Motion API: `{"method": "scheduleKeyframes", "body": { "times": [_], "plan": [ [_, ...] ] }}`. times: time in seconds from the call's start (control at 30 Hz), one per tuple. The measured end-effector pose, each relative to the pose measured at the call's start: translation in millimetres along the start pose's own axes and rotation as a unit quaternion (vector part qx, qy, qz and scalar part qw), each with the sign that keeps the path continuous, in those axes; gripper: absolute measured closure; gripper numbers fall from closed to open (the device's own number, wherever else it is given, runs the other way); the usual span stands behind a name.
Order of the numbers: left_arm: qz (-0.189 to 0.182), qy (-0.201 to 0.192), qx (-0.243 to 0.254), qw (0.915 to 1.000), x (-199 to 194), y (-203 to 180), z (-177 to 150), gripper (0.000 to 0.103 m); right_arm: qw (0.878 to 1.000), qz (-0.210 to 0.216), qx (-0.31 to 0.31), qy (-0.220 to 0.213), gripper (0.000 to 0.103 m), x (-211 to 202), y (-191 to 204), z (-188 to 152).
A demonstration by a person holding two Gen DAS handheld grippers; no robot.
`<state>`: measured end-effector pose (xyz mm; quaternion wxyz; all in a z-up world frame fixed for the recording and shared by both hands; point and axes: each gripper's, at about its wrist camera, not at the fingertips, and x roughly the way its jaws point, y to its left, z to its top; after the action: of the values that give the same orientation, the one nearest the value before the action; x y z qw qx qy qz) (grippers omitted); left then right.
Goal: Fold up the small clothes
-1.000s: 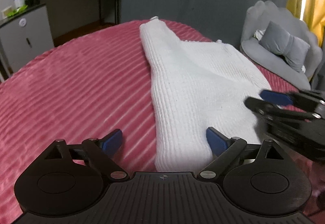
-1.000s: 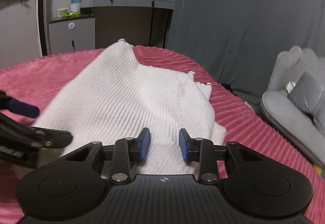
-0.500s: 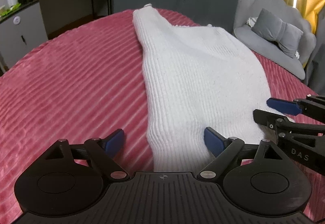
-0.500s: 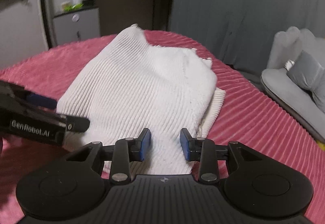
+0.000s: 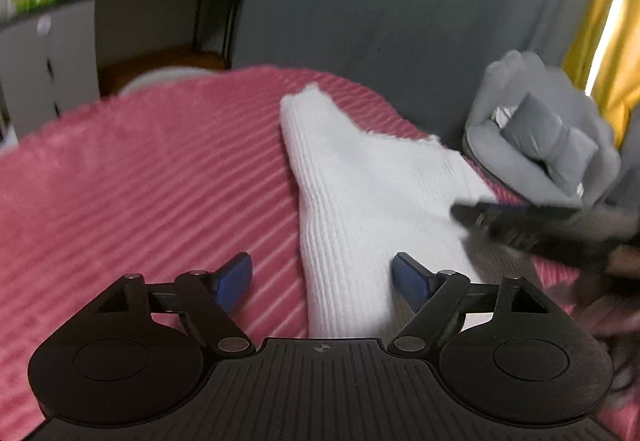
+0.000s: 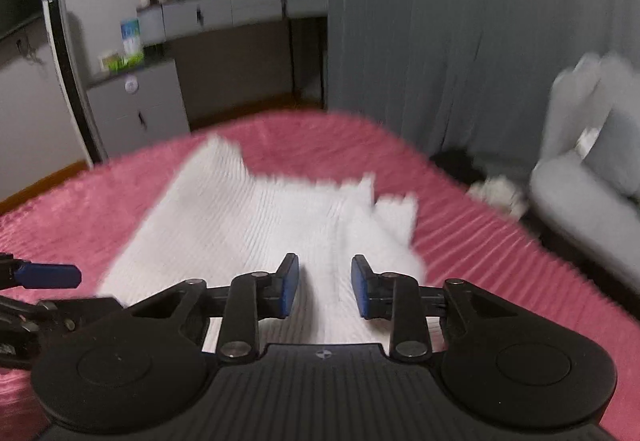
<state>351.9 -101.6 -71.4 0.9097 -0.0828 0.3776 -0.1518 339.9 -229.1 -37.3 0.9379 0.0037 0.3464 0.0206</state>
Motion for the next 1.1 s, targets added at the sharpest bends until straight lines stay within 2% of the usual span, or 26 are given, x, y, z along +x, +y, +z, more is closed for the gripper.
{"method": "scheduleKeyframes", "body": {
  "times": [0.03, 0.1, 0.13, 0.17, 0.23, 0.27, 0.33, 0.43, 0.53, 0.57, 0.67, 0.7, 0.73, 0.77, 0.83, 0.9, 0.97, 1.07, 1.1],
  "plan": [
    [-0.002, 0.006, -0.011, 0.9999, 7.0, 3.4, -2.0, 0.01, 1.0, -0.02, -0.012, 0.012, 0.077, 13.3, -1.1, -4.9],
    [-0.01, 0.014, -0.024, 0.9996, 15.2, 9.5, -5.7, 0.008, 0.998, -0.058, -0.03, -0.001, 0.075, 21.9, -7.3, -14.9],
    [-0.016, 0.013, -0.026, 0.9995, 14.7, 11.3, -6.2, 0.008, 0.998, -0.066, -0.021, -0.005, 0.068, 20.3, -12.2, -14.7],
    [-0.021, 0.011, -0.026, 0.9994, 11.9, 13.6, -5.8, 0.009, 0.997, -0.07, -0.004, -0.011, 0.067, 14.7, -16.8, -14.0],
    [-0.04, 0.008, -0.028, 0.9988, 5.5, 20.0, -4.2, 0.012, 0.993, -0.107, 0.022, -0.039, 0.065, -9.0, -22.9, -16.7],
    [-0.058, 0.011, -0.036, 0.9976, 4.2, 24.6, -1.9, 0.012, 0.993, -0.09, 0.054, -0.049, 0.064, -22.9, -33.0, -21.1],
    [-0.09, 0.027, -0.051, 0.9942, 8.3, 28.7, 0.5, 0.012, 0.992, 0.002, 0.126, -0.02, 0.058, -36.0, -57.7, -32.1],
    [-0.12, 0.066, -0.066, 0.9884, 23.5, 29.8, -1.9, 0.012, 0.971, 0.126, 0.204, 0.027, 0.058, -39.9, -82.3, -53.8],
    [-0.121, 0.07, -0.107, 0.9844, 32.0, 30.4, -8.8, 0.012, 0.949, 0.179, 0.249, 0.068, 0.042, -28.0, -92.8, -63.2],
    [-0.128, 0.07, -0.111, 0.983, 30.8, 28.5, -8.6, 0.013, 0.943, 0.188, 0.263, 0.077, 0.041, -22.5, -96.7, -64.9],
    [-0.142, 0.08, -0.098, 0.9817, 25.5, 20.9, -7.4, 0.015, 0.937, 0.182, 0.29, 0.073, 0.039, -26.9, -104.4, -63.4],
    [-0.141, 0.08, -0.087, 0.9829, 24.3, 19.6, -7.1, 0.015, 0.942, 0.174, 0.279, 0.071, 0.036, -29.3, -103.3, -63.2],
    [-0.137, 0.08, -0.078, 0.9842, 24.4, 17.6, -7.3, 0.015, 0.949, 0.162, 0.262, 0.071, 0.028, -33.5, -101.0, -65.1],
    [-0.134, 0.085, -0.076, 0.9844, 26.8, 15.5, -8.3, 0.015, 0.952, 0.154, 0.254, 0.078, 0.027, -33.8, -100.7, -68.9],
    [-0.133, 0.09, -0.087, 0.9831, 34.3, 13.9, -10.0, 0.015, 0.941, 0.175, 0.28, 0.081, 0.027, -27.5, -104.4, -75.0],
    [-0.127, 0.085, -0.1, 0.9831, 38.2, 11.3, -8.5, 0.015, 0.928, 0.198, 0.306, 0.072, 0.028, -25.1, -108.7, -78.7],
    [-0.113, 0.074, -0.106, 0.9851, 38.5, 6.8, -7.2, 0.016, 0.919, 0.216, 0.322, 0.065, 0.051, -20.1, -109.9, -77.2],
    [-0.095, 0.071, -0.086, 0.9892, 44.2, -2.6, -4.6, 0.019, 0.909, 0.227, 0.341, 0.069, 0.049, -3.3, -109.4, -75.0],
    [-0.093, 0.069, -0.082, 0.9899, 45.2, -4.1, -4.0, 0.023, 0.905, 0.234, 0.348, 0.07, 0.047, 3.2, -109.4, -74.8]
  ]
}}
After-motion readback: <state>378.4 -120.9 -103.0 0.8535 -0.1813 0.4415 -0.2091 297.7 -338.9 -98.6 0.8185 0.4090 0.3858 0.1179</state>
